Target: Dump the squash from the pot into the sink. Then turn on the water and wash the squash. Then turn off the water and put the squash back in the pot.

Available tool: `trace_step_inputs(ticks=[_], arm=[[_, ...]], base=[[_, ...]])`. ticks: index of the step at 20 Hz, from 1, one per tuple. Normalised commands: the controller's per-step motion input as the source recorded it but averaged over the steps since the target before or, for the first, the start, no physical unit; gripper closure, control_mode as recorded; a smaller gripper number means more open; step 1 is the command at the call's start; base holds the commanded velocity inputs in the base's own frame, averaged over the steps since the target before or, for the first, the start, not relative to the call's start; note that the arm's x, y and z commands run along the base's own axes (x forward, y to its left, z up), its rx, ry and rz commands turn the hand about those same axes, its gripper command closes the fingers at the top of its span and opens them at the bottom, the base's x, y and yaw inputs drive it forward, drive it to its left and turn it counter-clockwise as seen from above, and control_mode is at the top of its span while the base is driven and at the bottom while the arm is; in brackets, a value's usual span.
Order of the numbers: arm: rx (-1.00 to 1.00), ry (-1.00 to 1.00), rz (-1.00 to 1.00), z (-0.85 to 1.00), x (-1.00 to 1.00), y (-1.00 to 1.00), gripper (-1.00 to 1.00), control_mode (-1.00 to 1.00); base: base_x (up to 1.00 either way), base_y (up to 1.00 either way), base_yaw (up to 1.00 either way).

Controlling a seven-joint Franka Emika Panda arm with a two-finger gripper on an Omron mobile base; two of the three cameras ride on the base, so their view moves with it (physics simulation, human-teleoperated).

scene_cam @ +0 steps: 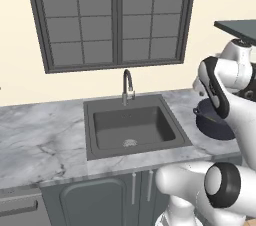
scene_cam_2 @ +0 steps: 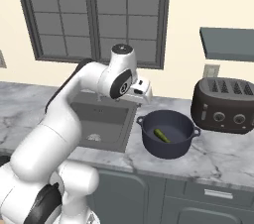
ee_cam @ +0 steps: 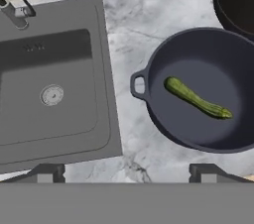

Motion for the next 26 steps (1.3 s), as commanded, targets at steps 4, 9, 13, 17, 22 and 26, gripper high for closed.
trace_step_inputs(ticks=[4,9,13,17,22,26], arm=[[0.00,0.04,-0.01,-0.41,0.07,-0.01,-1.00,-1.00],[0.00,0.00,0.00,-0.48,0.03,0.00,-1.00,-1.00],[0.00,0.00,0.00,-0.40,0.12,0.00,-1.00,-1.00],[0.00,-0.01,0.00,-0.33,0.23,0.00,-1.00,-1.00],[0.00,0.00,-0.01,-0.28,0.29,0.00,-1.00,-1.00],[0.00,0.00,-0.02,-0.19,0.31,-0.01,-1.00,-1.00]], base=[[0.00,0.00,0.00],[0.00,0.00,0.00],[0.00,0.00,0.00],[0.00,0.00,0.00],[0.00,0.00,0.00],[0.00,0.00,0.00]])
